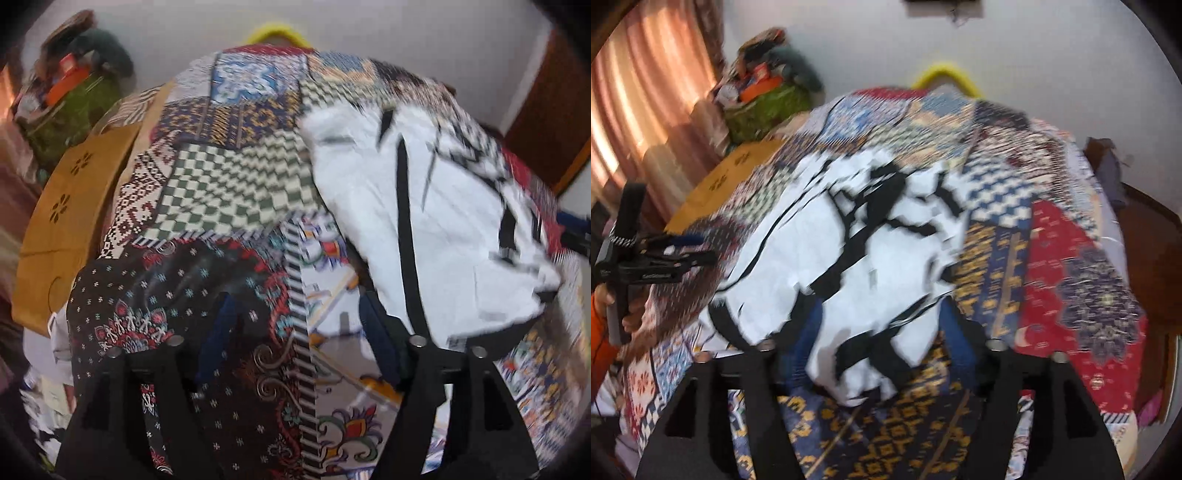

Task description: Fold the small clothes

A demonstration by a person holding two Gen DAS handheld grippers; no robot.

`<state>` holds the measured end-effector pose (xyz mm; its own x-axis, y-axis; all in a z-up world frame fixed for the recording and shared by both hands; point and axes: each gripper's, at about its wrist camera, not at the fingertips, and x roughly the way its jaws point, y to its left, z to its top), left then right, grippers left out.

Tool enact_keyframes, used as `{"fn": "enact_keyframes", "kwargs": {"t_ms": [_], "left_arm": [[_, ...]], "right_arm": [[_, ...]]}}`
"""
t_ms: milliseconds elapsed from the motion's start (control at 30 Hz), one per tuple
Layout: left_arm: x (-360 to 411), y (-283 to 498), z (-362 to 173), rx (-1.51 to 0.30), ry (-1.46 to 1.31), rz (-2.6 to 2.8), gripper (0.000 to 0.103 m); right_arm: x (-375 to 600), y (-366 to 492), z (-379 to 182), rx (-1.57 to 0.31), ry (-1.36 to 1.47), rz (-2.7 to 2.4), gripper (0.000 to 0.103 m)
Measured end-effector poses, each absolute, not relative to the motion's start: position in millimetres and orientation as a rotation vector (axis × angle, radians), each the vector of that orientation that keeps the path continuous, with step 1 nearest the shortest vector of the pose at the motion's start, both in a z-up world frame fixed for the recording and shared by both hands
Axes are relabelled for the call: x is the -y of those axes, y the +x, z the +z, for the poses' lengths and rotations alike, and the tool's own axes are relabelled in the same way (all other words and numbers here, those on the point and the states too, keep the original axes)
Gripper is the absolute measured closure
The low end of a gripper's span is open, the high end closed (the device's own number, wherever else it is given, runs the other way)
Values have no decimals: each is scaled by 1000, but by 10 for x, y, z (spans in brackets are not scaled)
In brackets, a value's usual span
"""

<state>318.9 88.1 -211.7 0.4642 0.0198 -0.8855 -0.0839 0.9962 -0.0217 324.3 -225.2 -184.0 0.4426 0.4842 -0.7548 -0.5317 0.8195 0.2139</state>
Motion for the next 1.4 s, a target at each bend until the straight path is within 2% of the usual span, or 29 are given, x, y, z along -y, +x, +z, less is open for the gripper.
{"fn": "enact_keyframes", "kwargs": {"t_ms": [67,300,500,633,667,733,867,900,967,1100,1400], "left_arm": [[-927,3272,-2093,-1077,-106,71,28],[-889,3689,-2358,-1145,-241,19,28],[-737,3935,-2518,-1171,-284,-55,29],[-635,4031,-2502,-1163,-302,-113,40],[-620,4044,-2496,-1161,-306,-126,46],[-586,4064,-2483,-1160,-312,-152,56],[-562,4044,-2456,-1149,-299,-147,77],[-557,4035,-2444,-1145,-296,-142,85],[-543,3994,-2386,-1128,-282,-133,92],[-532,3842,-2149,-1064,-251,-124,94],[-629,3314,-1290,-889,-172,-80,95]], "right_arm": [[2343,3347,-1856,-915,-13,586,23],[2382,3847,-2249,-1091,184,602,23],[2142,4016,-2304,-1116,239,698,21],[1921,4013,-2316,-1126,208,750,21],[1863,3999,-2310,-1121,195,765,21],[1770,3970,-2313,-1115,176,784,24],[1616,3895,-2310,-1083,77,782,68],[1605,3877,-2305,-1078,62,784,74],[1608,3862,-2277,-1068,63,788,83],[1600,3761,-2126,-1023,53,791,89],[1479,3377,-1494,-889,56,824,90]]}}
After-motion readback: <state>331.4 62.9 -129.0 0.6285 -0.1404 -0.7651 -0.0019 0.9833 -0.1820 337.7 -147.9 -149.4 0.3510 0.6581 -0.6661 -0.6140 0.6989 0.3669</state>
